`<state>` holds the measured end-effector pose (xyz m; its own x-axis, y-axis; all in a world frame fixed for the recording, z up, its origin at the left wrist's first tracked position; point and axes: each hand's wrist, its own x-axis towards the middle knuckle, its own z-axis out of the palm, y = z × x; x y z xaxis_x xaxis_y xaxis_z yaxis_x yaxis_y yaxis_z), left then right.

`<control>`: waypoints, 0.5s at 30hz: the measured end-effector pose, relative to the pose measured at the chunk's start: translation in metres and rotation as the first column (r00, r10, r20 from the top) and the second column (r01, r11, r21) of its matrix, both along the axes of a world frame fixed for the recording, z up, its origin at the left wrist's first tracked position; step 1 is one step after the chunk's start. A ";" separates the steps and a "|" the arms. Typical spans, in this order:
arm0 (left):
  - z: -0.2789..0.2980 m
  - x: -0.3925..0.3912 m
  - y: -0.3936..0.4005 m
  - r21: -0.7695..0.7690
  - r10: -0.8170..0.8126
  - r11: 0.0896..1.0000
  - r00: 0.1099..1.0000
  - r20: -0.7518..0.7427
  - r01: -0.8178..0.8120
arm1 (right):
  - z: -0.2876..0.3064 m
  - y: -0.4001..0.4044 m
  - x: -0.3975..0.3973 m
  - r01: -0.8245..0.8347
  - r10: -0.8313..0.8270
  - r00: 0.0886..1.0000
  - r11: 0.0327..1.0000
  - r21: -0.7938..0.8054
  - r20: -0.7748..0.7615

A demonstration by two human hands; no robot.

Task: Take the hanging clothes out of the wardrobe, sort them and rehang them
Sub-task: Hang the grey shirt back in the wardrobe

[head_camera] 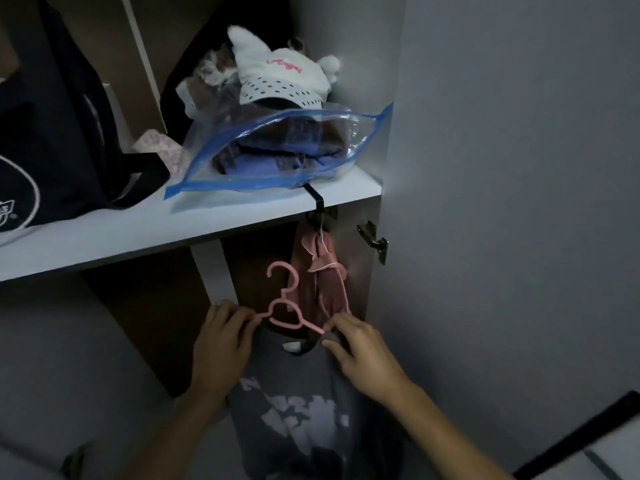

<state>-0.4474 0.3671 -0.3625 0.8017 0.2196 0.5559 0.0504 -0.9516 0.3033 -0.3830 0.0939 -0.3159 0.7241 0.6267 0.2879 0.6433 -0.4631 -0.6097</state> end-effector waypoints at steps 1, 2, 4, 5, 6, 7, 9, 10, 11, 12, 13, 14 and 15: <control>-0.005 0.017 0.010 -0.019 -0.012 1.000 1.000 -0.005 0.011 | -0.004 0.010 0.010 0.024 -0.024 1.000 1.000 0.011 -0.008; -0.009 0.034 0.020 -0.038 -0.023 0.999 1.000 -0.009 0.022 | -0.007 0.020 0.019 0.042 -0.042 0.999 0.999 0.018 -0.013; -0.016 0.063 0.037 -0.079 -0.060 0.995 0.998 -0.016 0.059 | -0.009 0.038 0.036 0.085 -0.084 0.996 0.996 0.029 -0.026; -0.019 0.076 0.044 -0.099 -0.087 0.991 0.996 -0.017 0.085 | -0.010 0.046 0.043 0.112 -0.111 0.993 0.993 0.032 -0.026; -0.021 0.088 0.050 -0.122 -0.109 0.987 0.994 -0.021 0.106 | -0.012 0.053 0.049 0.140 -0.139 0.990 0.990 0.032 -0.025; -0.022 0.100 0.054 -0.146 -0.125 0.982 0.992 -0.035 0.118 | -0.015 0.060 0.055 0.167 -0.166 0.986 0.985 0.032 -0.026; -0.024 0.124 0.057 -0.199 -0.146 0.972 0.986 -0.086 0.126 | -0.019 0.071 0.066 0.211 -0.210 0.977 0.977 0.037 -0.020; -0.025 0.135 0.057 -0.229 -0.155 0.965 0.981 -0.114 0.126 | -0.020 0.076 0.071 0.231 -0.231 0.973 0.972 0.037 -0.012; -0.026 0.146 0.056 -0.249 -0.162 0.960 0.977 -0.139 0.124 | -0.021 0.080 0.077 0.256 -0.256 0.967 0.966 0.034 -0.004; -0.028 0.156 0.055 -0.258 -0.166 0.958 0.973 -0.159 0.121 | -0.022 0.084 0.084 0.282 -0.282 0.959 0.959 0.028 0.001; -0.031 0.167 0.054 -0.258 -0.162 0.959 0.972 -0.172 0.114 | -0.024 0.087 0.091 0.308 -0.308 0.951 0.951 0.024 0.004; -0.033 0.177 0.052 -0.254 -0.152 0.962 0.971 -0.185 0.102 | -0.025 0.089 0.099 0.330 -0.330 0.944 0.944 0.023 0.003; -0.035 0.188 0.051 -0.254 -0.140 0.963 0.970 -0.200 0.087 | -0.027 0.092 0.107 0.347 -0.347 0.938 0.938 0.024 -0.001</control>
